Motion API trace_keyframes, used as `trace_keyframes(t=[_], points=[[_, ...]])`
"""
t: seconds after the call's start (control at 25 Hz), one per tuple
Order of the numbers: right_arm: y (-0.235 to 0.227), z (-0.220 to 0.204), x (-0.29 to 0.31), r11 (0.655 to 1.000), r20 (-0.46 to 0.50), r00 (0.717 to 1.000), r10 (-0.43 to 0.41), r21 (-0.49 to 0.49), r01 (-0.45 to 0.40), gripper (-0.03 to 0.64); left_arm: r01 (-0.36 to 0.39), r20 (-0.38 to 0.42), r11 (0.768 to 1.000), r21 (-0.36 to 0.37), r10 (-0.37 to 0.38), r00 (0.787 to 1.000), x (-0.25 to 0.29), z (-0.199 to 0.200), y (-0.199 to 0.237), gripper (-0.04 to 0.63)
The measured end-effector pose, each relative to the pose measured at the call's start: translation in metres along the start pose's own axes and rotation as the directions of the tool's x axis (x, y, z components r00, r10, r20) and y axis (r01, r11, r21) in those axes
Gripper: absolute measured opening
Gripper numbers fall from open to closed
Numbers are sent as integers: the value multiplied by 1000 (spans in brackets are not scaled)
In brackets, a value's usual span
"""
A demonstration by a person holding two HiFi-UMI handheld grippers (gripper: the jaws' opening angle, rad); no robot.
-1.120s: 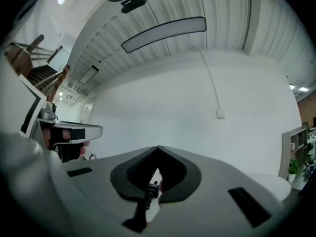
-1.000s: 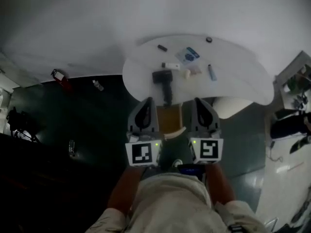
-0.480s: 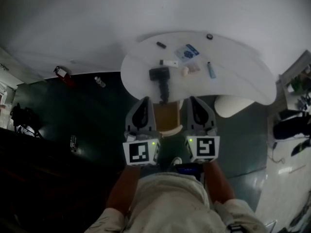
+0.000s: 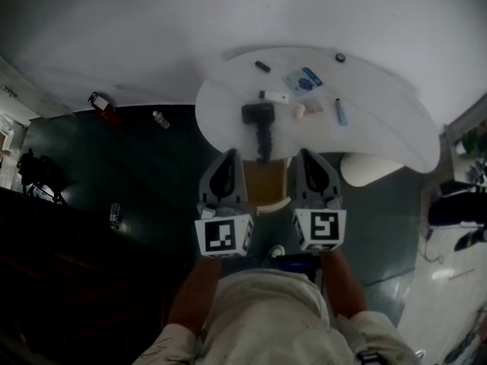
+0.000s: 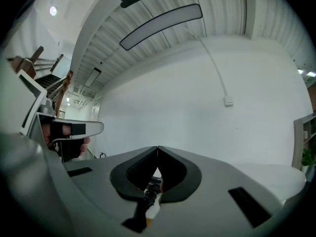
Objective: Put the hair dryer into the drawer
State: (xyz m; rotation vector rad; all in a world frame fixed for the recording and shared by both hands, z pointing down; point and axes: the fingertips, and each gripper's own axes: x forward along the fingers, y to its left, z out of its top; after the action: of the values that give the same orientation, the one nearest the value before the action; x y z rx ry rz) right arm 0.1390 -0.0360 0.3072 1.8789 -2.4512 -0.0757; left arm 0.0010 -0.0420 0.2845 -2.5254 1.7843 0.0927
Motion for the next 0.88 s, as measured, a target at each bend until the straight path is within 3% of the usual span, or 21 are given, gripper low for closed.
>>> trace_keyframes(t=[0.36, 0.88], points=[[17, -10, 55, 999, -65, 998, -25, -36, 23, 6, 22, -3, 999, -28, -22, 1000, 36, -10, 42, 0], [34, -75, 137, 998, -254, 966, -54, -56, 41, 6, 26, -33, 998, -62, -28, 999, 76, -41, 102, 0]])
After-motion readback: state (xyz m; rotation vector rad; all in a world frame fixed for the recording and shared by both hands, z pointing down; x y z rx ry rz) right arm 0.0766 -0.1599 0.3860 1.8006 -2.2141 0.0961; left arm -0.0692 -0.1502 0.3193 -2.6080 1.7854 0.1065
